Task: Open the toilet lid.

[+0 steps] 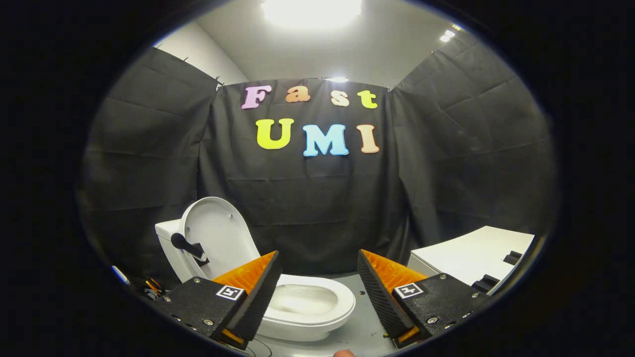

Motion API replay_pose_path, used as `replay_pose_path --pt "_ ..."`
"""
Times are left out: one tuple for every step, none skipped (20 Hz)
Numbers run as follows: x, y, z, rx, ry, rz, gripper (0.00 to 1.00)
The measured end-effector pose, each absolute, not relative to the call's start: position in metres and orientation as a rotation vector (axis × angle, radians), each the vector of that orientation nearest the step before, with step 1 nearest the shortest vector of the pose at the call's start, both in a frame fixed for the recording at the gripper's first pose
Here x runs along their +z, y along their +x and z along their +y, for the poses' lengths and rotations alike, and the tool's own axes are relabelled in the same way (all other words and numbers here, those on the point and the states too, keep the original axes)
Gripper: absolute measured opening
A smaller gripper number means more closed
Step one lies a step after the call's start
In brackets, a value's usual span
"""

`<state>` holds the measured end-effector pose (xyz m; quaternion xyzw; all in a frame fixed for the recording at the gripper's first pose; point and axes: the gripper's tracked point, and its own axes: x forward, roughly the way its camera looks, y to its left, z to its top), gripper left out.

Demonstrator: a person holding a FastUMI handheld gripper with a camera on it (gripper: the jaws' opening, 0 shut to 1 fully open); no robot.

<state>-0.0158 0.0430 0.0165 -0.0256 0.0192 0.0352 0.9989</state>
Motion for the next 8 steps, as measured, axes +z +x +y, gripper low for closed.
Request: replay_pose_path --pt "0.0165 -0.0149 0.0424 0.07 -0.052 0.039 0.94" --pt "0.0172 -0.0156 0.0435 0.072 -0.051 0.037 0.94" --pt "0.0184 -0.015 0.0445 0.074 -0.049 0.036 0.94" --pt "0.0189 -0.0146 0.0442 0.076 -0.049 0.036 0.94" --pt "0.0192 -0.0135 0.0437 0.076 -0.05 0.034 0.94" --pt "0.0188 -0.0127 0.0439 0.076 -0.051 0.036 0.94" --pt "0.0174 -0.0127 0.0445 0.078 -0.051 0.04 0.94" --pt "0.0173 -0.0126 0.0443 0.078 -0.047 0.042 0.94"
